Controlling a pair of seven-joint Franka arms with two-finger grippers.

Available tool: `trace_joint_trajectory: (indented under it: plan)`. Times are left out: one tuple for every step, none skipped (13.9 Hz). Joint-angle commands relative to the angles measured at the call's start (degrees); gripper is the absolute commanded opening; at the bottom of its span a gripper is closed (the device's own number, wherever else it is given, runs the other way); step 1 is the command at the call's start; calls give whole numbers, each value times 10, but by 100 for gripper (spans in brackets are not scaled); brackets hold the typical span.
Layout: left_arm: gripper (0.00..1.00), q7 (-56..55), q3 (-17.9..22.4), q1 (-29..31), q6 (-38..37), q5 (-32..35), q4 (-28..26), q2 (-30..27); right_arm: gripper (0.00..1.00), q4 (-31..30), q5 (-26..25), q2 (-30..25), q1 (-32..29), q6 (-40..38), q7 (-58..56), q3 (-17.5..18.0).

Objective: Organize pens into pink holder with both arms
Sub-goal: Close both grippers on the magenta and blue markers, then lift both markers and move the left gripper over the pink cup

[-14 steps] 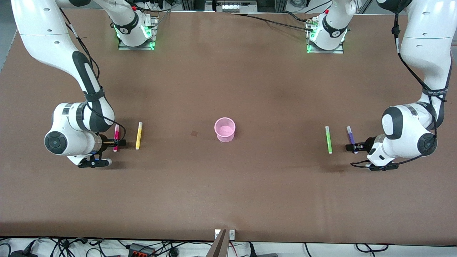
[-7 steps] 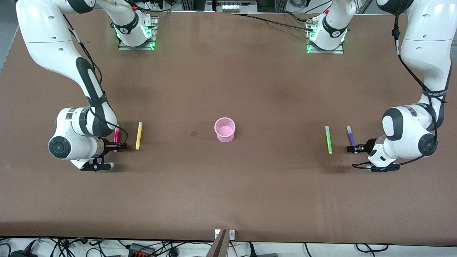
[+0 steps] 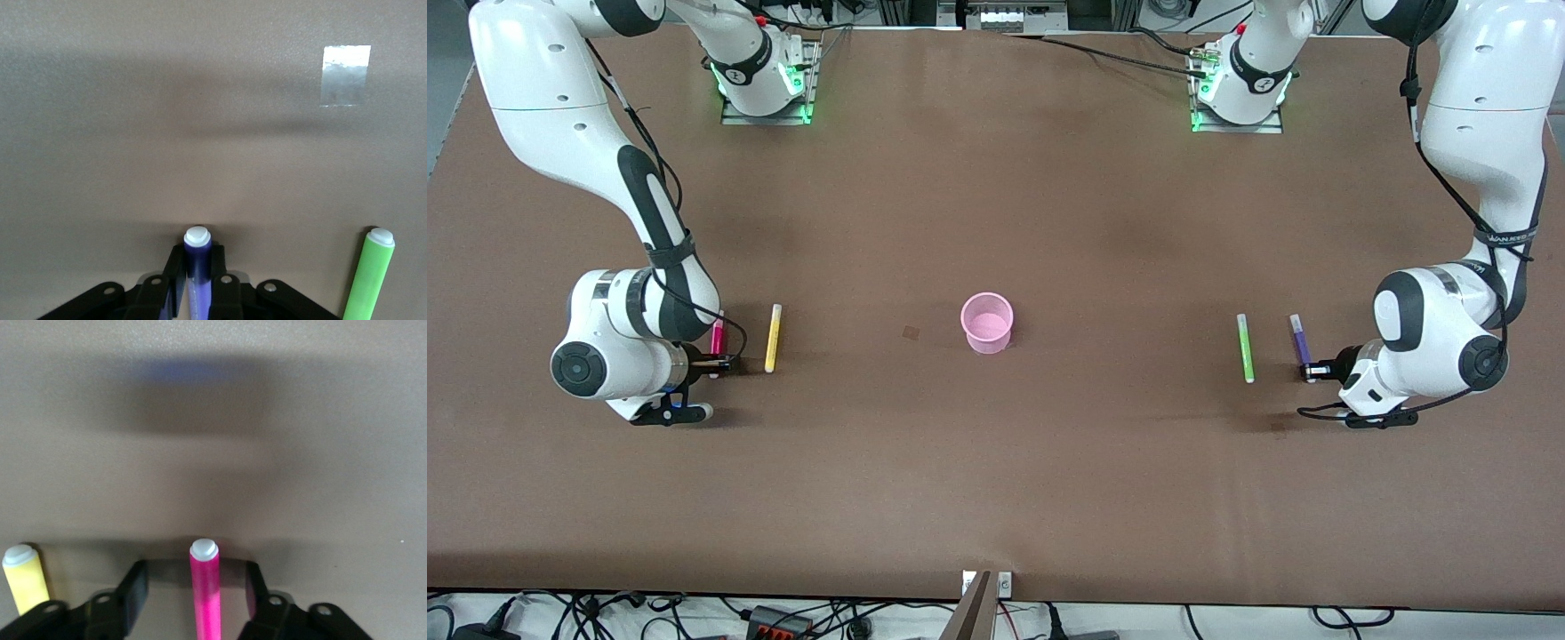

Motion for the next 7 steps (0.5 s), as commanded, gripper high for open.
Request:
trace_joint_trajectory:
  plan:
    - [3, 11, 2, -1, -5, 14, 9, 2, 56, 12, 0, 6, -3, -11, -5, 2]
    - [3, 6, 2, -6, -8, 14, 12, -2, 49, 12, 0, 6, -3, -11, -5, 2]
    - [3, 4, -3, -7, -24, 14, 12, -12, 47, 12, 0, 6, -3, -11, -5, 2]
    - [2, 3, -6, -7, -59, 15, 15, -27, 41, 14, 0, 8, -3, -12, -5, 1]
    - [2, 4, -11, -8, -81, 15, 20, -37, 40, 14, 1, 9, -3, -12, -5, 2]
    - [2, 8, -14, -8, -91, 15, 27, -48, 34, 14, 1, 9, -3, -12, -5, 2]
    - [2, 11, -15, -8, -103, 15, 30, -60, 33, 14, 0, 9, -2, -12, -5, 2]
